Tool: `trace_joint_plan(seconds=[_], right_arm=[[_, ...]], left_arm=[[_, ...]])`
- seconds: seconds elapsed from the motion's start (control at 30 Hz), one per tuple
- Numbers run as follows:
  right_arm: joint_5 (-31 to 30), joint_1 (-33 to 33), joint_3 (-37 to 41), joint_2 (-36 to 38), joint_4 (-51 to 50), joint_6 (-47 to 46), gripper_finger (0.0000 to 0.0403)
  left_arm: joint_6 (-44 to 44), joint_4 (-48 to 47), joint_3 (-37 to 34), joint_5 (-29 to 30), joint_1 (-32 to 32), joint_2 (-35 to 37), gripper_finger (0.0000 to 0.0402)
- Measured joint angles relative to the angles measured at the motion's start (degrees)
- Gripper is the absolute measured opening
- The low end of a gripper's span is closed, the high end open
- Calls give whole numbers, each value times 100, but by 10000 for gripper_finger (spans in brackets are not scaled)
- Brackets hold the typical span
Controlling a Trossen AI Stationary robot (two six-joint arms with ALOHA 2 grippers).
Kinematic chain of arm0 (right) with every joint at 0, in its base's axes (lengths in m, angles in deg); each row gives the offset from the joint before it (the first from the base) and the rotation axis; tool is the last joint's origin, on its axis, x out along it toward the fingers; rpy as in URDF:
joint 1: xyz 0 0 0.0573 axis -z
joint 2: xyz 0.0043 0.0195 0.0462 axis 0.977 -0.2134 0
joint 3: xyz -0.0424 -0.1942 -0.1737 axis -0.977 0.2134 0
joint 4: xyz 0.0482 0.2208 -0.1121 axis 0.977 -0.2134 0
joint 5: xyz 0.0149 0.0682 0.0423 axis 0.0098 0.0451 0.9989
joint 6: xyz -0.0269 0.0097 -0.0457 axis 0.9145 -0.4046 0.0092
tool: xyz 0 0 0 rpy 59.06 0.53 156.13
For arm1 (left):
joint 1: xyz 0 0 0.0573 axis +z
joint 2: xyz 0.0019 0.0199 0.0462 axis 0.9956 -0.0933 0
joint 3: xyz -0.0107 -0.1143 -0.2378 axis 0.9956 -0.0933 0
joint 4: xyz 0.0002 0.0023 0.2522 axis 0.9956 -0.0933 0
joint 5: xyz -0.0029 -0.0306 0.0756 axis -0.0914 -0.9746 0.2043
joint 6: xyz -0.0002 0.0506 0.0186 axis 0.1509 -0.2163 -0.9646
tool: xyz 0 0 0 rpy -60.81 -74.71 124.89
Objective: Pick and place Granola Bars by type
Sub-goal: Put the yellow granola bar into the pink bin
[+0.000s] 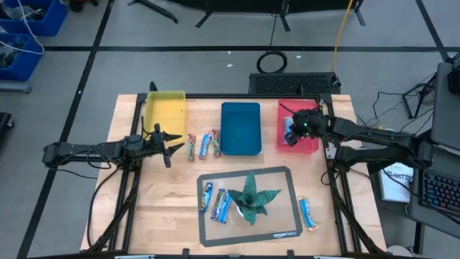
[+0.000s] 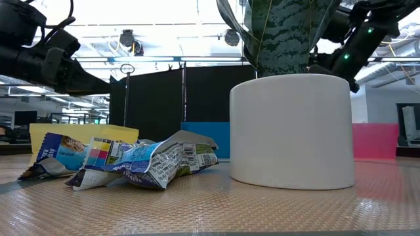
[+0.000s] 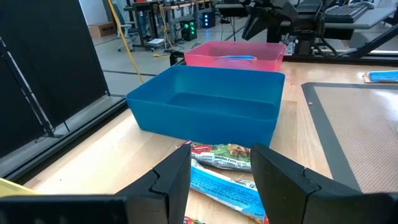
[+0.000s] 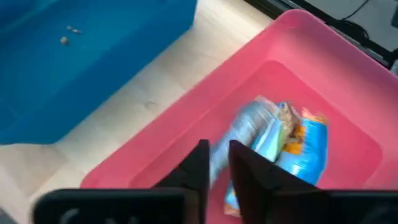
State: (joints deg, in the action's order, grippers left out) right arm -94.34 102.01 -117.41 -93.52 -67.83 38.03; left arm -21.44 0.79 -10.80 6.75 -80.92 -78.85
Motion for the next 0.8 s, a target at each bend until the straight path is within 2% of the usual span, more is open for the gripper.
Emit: trace_joint_plan(seconds=[0.1, 0.27, 0.33, 0.47, 0.63, 0.8], right_arm=[[773, -4, 0, 160, 198, -107, 103], [3739, -238, 0, 506, 519, -1047, 143], [4219, -626, 0, 648, 510, -1572, 144], [4157, -1706, 0, 813, 356, -2765, 136], [3155, -3483, 0, 702, 224, -4438, 124], [2112, -5088, 0, 308, -316, -6243, 119]], left_arm=[[0, -7, 0, 0, 0, 0, 173], [15, -18, 0, -2, 0, 0, 173], [15, -20, 0, -2, 0, 0, 173], [15, -20, 0, -2, 0, 0, 173], [58, -20, 0, -4, 0, 0, 173], [66, -16, 0, -4, 0, 0, 173]])
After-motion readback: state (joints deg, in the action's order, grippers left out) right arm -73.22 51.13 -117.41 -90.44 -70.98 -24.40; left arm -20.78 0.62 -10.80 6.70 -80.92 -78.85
